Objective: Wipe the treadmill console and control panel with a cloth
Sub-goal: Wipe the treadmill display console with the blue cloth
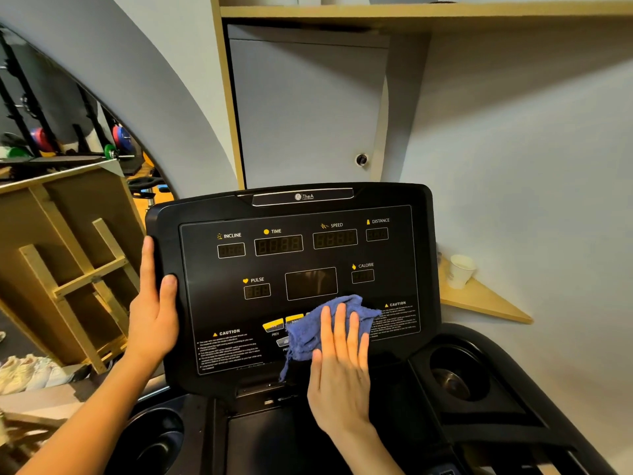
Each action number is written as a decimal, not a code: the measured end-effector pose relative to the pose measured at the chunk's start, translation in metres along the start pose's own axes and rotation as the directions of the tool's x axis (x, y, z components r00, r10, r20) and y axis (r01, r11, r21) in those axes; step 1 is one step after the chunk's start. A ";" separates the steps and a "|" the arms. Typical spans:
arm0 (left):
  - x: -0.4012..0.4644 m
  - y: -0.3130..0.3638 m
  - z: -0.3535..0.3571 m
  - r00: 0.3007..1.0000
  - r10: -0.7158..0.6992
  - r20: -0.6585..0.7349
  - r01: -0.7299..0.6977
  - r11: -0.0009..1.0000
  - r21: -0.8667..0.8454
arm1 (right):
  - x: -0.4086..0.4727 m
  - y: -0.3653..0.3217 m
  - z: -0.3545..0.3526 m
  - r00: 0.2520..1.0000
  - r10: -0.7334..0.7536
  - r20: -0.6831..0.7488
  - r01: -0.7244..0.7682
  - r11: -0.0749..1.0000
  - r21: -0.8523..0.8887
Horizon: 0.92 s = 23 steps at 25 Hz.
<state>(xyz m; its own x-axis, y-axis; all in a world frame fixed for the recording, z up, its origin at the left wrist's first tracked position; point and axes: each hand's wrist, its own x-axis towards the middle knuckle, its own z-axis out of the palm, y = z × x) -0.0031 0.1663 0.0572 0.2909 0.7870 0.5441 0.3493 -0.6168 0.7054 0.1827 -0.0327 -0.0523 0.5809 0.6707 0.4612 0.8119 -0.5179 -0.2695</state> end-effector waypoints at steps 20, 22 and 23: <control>-0.005 0.020 -0.004 0.998 -0.069 -0.007 0.069 0.997 0.026 | 0.021 0.095 -0.017 0.988 0.136 -0.073 -0.134 0.990 0.038; -0.005 0.020 -0.004 0.997 -0.079 -0.010 0.079 0.996 0.030 | 0.023 0.099 -0.018 0.987 0.136 -0.086 -0.133 0.990 0.039; -0.005 0.020 -0.004 0.997 -0.080 -0.009 0.080 0.996 0.029 | 0.025 0.100 -0.018 0.986 0.141 -0.093 -0.137 0.990 0.045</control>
<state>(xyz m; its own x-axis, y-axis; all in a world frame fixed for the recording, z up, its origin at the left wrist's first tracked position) -0.0012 0.1496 0.0703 0.2541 0.8340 0.4898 0.3972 -0.5518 0.7333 0.2772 -0.0774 -0.0525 0.6813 0.5387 0.4956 0.7265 -0.5806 -0.3675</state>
